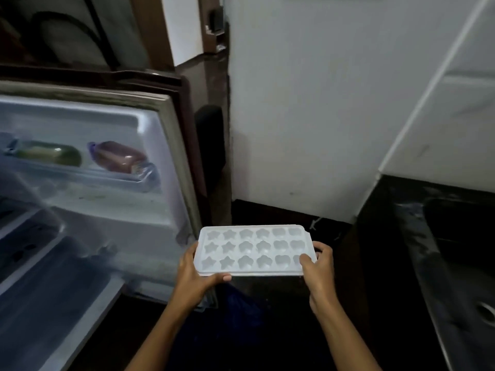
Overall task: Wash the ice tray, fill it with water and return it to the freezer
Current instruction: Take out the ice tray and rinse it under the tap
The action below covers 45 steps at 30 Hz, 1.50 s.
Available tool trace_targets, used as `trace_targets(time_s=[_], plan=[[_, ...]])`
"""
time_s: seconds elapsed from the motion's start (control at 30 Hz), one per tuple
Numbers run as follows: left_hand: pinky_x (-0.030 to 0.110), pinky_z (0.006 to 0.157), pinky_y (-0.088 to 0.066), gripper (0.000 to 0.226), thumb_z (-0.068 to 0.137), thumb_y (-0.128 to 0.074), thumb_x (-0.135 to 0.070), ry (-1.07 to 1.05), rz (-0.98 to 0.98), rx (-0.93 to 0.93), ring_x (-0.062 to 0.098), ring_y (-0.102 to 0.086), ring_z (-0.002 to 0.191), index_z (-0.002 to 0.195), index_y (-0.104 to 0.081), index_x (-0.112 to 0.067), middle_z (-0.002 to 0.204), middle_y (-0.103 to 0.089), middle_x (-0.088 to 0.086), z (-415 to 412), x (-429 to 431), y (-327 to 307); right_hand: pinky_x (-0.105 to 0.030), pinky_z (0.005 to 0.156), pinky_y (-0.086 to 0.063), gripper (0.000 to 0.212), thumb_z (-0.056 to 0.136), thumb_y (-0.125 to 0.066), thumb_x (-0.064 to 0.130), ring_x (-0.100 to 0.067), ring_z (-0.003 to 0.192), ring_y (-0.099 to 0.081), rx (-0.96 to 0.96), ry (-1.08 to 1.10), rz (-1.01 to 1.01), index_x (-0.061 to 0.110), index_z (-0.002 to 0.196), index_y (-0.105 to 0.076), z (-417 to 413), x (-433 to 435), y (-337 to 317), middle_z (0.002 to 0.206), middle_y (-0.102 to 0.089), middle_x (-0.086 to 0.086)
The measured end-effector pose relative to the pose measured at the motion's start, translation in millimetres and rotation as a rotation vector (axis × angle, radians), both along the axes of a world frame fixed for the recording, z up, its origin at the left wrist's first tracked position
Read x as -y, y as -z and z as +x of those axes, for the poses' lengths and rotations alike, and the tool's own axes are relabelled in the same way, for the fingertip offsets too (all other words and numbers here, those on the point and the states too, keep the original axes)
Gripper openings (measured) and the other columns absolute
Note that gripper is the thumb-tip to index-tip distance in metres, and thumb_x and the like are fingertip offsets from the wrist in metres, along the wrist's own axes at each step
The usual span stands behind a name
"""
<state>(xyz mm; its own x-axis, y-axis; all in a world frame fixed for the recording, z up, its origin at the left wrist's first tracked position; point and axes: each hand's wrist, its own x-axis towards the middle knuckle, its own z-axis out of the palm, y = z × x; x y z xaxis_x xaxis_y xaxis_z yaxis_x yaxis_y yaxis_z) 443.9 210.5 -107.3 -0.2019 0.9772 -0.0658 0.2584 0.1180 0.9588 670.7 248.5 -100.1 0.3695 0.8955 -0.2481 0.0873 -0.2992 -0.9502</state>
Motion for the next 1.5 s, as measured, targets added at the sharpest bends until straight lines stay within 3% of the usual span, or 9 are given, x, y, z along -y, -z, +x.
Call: trace_targets(time_s=[0.13, 0.23, 0.43, 0.67, 0.87, 1.03, 1.17, 1.27, 1.5], plan=[[0.01, 0.077, -0.049, 0.081, 0.037, -0.085, -0.038, 0.186, 0.074, 0.021, -0.014, -0.055, 0.098, 0.108, -0.045, -0.036, 0.113, -0.057, -0.009, 51.2, -29.5, -9.3, -0.029, 0.07, -0.048, 0.035, 0.082, -0.052, 0.001, -0.022, 0.096, -0.055, 0.002, 0.157, 0.048, 0.02, 0.108, -0.042, 52.8, 1.0, -7.6, 0.118, -0.049, -0.011], [0.0, 0.072, -0.041, 0.076, 0.045, -0.088, -0.028, 0.266, 0.105, 0.014, -0.025, -0.048, 0.09, 0.104, -0.041, -0.036, 0.105, -0.045, -0.02, 90.2, -48.4, -19.6, -0.028, 0.071, -0.047, 0.034, 0.082, -0.052, 0.001, -0.021, 0.096, -0.055, -0.023, 0.257, 0.071, 0.019, 0.109, -0.042, 90.2, 4.2, -12.4, 0.118, -0.05, -0.011], [0.007, 0.076, -0.04, 0.09, 0.035, -0.077, -0.05, 0.498, 0.132, -0.058, -0.004, -0.049, 0.104, 0.119, -0.047, -0.032, 0.116, -0.049, -0.009, 159.4, -97.5, -25.0, -0.035, 0.076, -0.047, 0.033, 0.081, -0.051, 0.002, -0.024, 0.1, -0.055, -0.071, 0.493, 0.086, 0.021, 0.106, -0.043, 151.3, 16.2, -18.5, 0.119, -0.049, -0.009], [0.004, 0.068, -0.044, 0.07, 0.036, -0.078, -0.045, 0.818, 0.165, 0.009, -0.017, -0.056, 0.093, 0.099, -0.048, -0.04, 0.097, -0.063, -0.019, 269.5, -138.2, -35.5, -0.021, 0.064, -0.043, 0.034, 0.082, -0.05, 0.0, -0.017, 0.095, -0.053, -0.088, 0.777, 0.106, 0.015, 0.112, -0.044, 223.3, 37.6, -26.6, 0.121, -0.049, -0.008], [0.031, 0.099, -0.038, 0.111, 0.036, -0.079, -0.06, 1.047, 0.149, -0.088, 0.008, -0.043, 0.115, 0.135, -0.037, -0.034, 0.127, -0.042, -0.007, 365.8, -174.8, -28.3, -0.032, 0.076, -0.048, 0.031, 0.083, -0.051, 0.002, -0.021, 0.098, -0.055, -0.05, 1.002, 0.111, 0.021, 0.106, -0.042, 283.6, 51.7, -27.7, 0.121, -0.049, -0.009], [0.032, 0.094, -0.041, 0.11, 0.035, -0.075, -0.061, 1.2, 0.198, -0.096, 0.011, -0.044, 0.115, 0.135, -0.039, -0.031, 0.124, -0.043, -0.005, 439.6, -188.5, -33.4, -0.03, 0.074, -0.047, 0.035, 0.081, -0.053, 0.003, -0.025, 0.102, -0.057, -0.015, 1.147, 0.111, 0.014, 0.115, -0.049, 327.9, 58.6, -23.4, 0.122, -0.052, -0.012], [0.021, 0.086, -0.043, 0.103, 0.036, -0.073, -0.06, 1.324, 0.209, -0.042, -0.005, -0.042, 0.102, 0.131, -0.04, -0.037, 0.118, -0.043, -0.004, 490.8, -190.0, -38.7, -0.033, 0.079, -0.045, 0.04, 0.082, -0.052, 0.006, -0.025, 0.103, -0.055, 0.008, 1.24, 0.085, 0.012, 0.122, -0.052, 358.7, 64.9, -19.3, 0.121, -0.052, -0.012], [0.026, 0.089, -0.041, 0.105, 0.037, -0.072, -0.059, 1.397, 0.202, -0.04, 0.004, -0.043, 0.103, 0.134, -0.038, -0.038, 0.118, -0.042, -0.004, 528.3, -190.9, -42.6, -0.037, 0.083, -0.049, 0.041, 0.083, -0.05, 0.008, -0.025, 0.101, -0.057, 0.011, 1.3, 0.082, 0.013, 0.123, -0.053, 378.9, 69.5, -18.3, 0.12, -0.053, -0.011], [0.014, 0.082, -0.035, 0.088, 0.035, -0.071, -0.055, 1.54, 0.129, 0.049, -0.011, -0.039, 0.097, 0.115, -0.036, -0.05, 0.11, -0.035, -0.024, 601.5, -176.9, -50.9, -0.035, 0.091, -0.047, 0.043, 0.087, -0.045, 0.006, -0.021, 0.104, -0.054, 0.09, 1.394, 0.042, 0.014, 0.129, -0.049, 418.7, 83.9, -23.4, 0.126, -0.05, -0.01]])
